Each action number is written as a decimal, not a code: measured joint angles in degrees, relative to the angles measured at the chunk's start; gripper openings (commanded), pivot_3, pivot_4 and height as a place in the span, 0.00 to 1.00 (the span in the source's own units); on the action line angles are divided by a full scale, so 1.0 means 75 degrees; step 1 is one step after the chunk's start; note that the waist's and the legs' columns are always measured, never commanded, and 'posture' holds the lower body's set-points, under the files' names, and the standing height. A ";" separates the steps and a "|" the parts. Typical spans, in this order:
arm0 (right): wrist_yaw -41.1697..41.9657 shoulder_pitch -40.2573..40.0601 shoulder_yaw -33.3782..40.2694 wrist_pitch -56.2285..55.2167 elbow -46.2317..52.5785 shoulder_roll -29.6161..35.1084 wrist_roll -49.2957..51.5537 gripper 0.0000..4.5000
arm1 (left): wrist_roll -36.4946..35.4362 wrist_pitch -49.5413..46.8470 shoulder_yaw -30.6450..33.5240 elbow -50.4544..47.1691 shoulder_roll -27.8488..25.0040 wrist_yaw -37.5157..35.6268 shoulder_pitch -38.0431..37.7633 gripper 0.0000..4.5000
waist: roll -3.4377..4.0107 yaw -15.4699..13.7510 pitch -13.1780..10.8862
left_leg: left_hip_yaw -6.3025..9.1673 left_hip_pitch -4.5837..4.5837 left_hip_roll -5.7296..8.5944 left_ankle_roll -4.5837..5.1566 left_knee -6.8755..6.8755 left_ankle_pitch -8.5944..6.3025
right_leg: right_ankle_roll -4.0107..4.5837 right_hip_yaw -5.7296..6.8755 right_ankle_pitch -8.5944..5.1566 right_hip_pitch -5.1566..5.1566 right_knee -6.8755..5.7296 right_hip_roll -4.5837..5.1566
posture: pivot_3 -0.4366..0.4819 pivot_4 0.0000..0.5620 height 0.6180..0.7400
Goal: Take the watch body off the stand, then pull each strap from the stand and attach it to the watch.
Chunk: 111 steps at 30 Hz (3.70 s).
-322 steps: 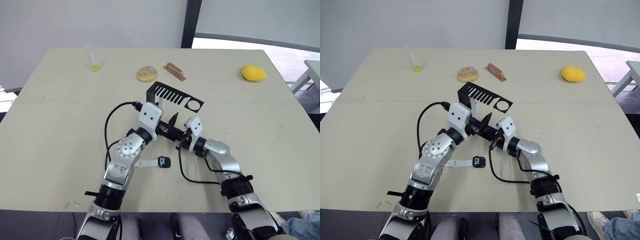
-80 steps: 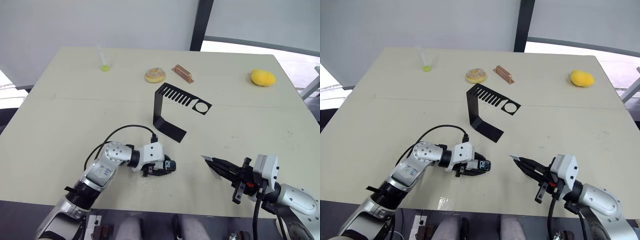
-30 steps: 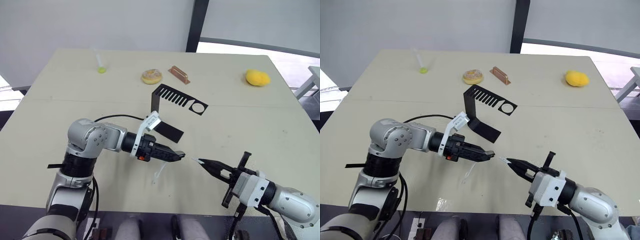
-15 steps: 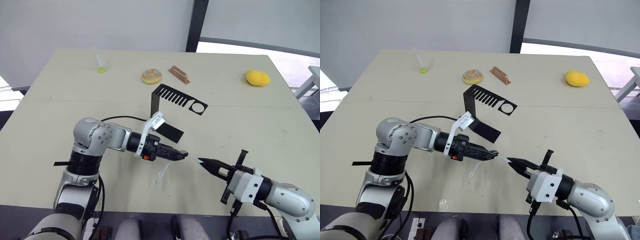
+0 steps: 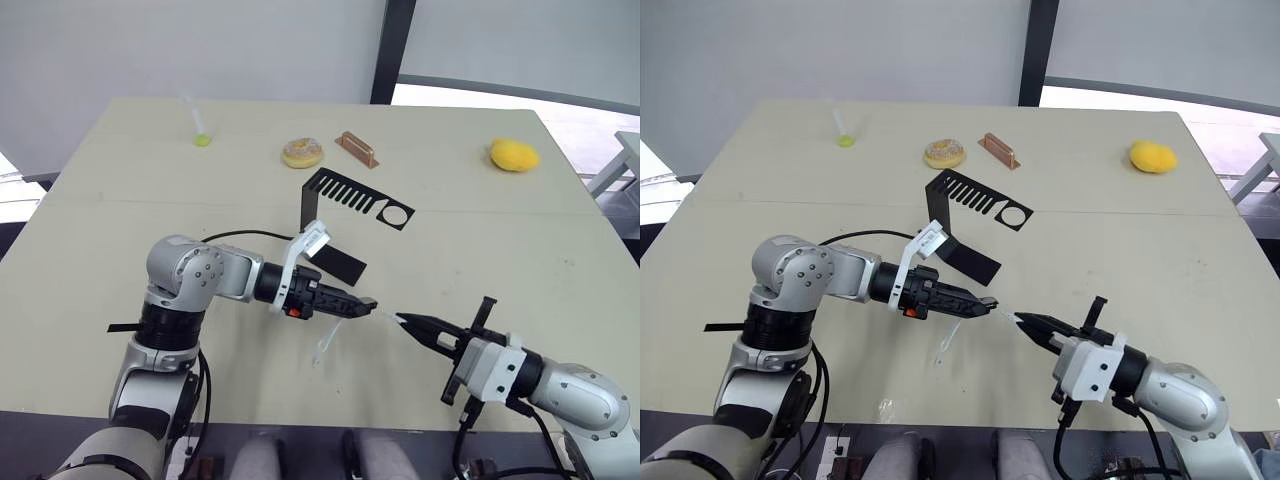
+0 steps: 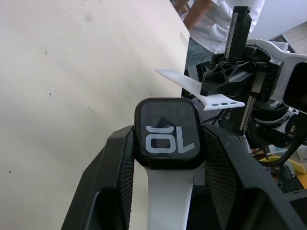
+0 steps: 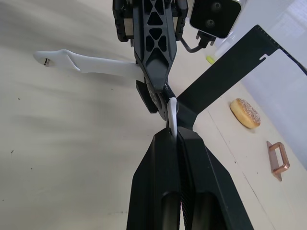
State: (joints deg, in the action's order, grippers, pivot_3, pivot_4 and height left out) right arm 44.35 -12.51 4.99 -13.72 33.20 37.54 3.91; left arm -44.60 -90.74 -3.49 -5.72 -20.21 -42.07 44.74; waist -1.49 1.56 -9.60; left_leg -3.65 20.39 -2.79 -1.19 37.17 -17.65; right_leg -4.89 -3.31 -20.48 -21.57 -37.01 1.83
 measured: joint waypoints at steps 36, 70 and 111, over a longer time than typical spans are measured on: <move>-0.0024 0.0090 -0.0154 -0.0196 -0.0315 0.0002 -0.0093 0.00 | -0.0012 0.0091 -0.0116 -0.0007 0.0165 0.0258 -0.0150 0.35 | 0.0000 0.0002 0.0000 | 0.0000 0.0000 -0.0001 -0.0003 -0.0001 0.0001 | 0.0000 -0.0001 0.0000 0.0000 0.0001 0.0000 | 0.48 0.27 1.00; -0.0067 0.0111 -0.0198 -0.0250 -0.0442 -0.0002 -0.0150 0.00 | -0.0052 0.0000 0.0015 -0.0051 0.0288 0.0397 -0.0165 0.35 | 0.0000 0.0002 0.0000 | 0.0000 0.0000 0.0000 -0.0004 -0.0002 0.0001 | 0.0000 0.0000 0.0000 0.0000 0.0002 0.0001 | 0.48 0.27 1.00; -0.0092 0.0115 -0.0226 -0.0316 -0.0559 0.0044 -0.0072 0.00 | -0.0136 -0.0023 0.0084 -0.0078 0.0330 0.0605 -0.0215 0.35 | -0.0001 0.0003 0.0000 | 0.0000 0.0000 0.0000 -0.0006 -0.0003 0.0000 | 0.0000 -0.0001 0.0000 0.0000 0.0005 0.0001 | 0.48 0.27 1.00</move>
State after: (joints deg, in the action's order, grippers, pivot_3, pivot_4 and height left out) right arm 43.67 -11.64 3.29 -16.10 29.01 37.88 3.37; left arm -45.62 -90.91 -2.86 -6.31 -17.74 -37.54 43.12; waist -1.50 1.58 -9.60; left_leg -3.65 20.39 -2.79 -1.24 37.15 -17.65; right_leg -4.89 -3.31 -20.48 -21.57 -36.98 1.83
